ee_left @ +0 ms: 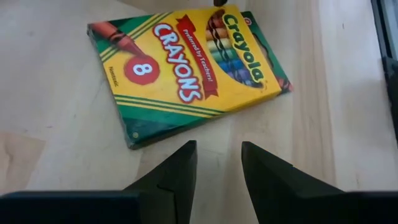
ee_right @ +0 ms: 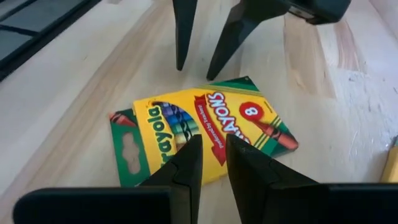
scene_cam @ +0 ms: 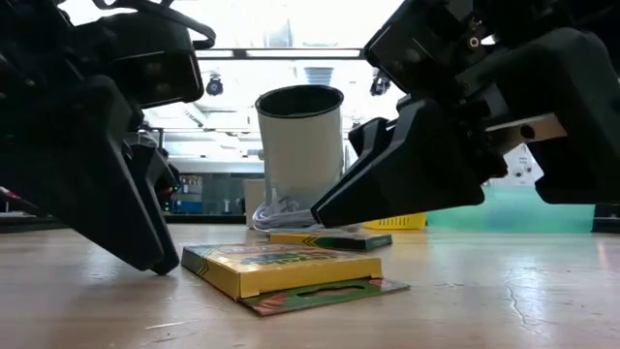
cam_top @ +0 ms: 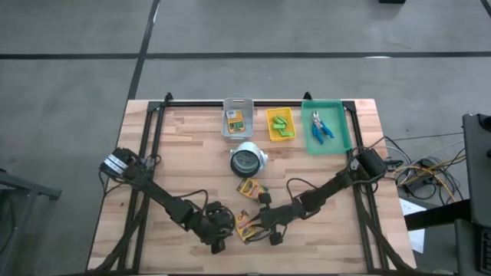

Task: Pick & Place School Supplies
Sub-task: Put the pack of crayon into the gray bin

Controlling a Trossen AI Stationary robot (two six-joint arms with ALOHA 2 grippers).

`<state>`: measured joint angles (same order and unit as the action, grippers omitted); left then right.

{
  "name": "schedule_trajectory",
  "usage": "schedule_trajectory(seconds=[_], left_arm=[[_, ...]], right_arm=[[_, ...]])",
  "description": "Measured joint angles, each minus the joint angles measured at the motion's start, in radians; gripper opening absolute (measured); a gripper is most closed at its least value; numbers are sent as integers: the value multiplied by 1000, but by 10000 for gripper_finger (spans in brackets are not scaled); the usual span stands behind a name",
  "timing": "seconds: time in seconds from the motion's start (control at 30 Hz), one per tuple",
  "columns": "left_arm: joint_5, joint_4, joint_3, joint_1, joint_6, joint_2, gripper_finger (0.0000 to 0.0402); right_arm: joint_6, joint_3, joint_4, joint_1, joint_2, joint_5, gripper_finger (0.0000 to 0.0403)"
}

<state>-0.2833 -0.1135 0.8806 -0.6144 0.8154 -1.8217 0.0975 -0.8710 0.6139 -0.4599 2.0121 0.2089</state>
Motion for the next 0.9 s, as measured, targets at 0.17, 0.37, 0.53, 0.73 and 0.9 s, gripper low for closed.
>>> schedule_trajectory(seconds=[0.17, 0.37, 0.53, 0.73, 0.9], left_arm=[[-42, -1, -2, 1, 17, -1, 135], [46, -27, -2, 5, 421, 4, 136], [161, -49, -2, -21, 684, 11, 136], [30, -42, -3, -31, 925, 11, 136], [-47, -16, -3, -29, 971, 11, 135]], right_arm=[[4, 3, -14, 0, 0, 1, 68], [5, 5, -35, 0, 0, 1, 68], [4, 5, -35, 0, 0, 1, 68], [-1, 5, -43, 0, 0, 3, 68], [-4, 7, -56, 0, 0, 3, 68]])
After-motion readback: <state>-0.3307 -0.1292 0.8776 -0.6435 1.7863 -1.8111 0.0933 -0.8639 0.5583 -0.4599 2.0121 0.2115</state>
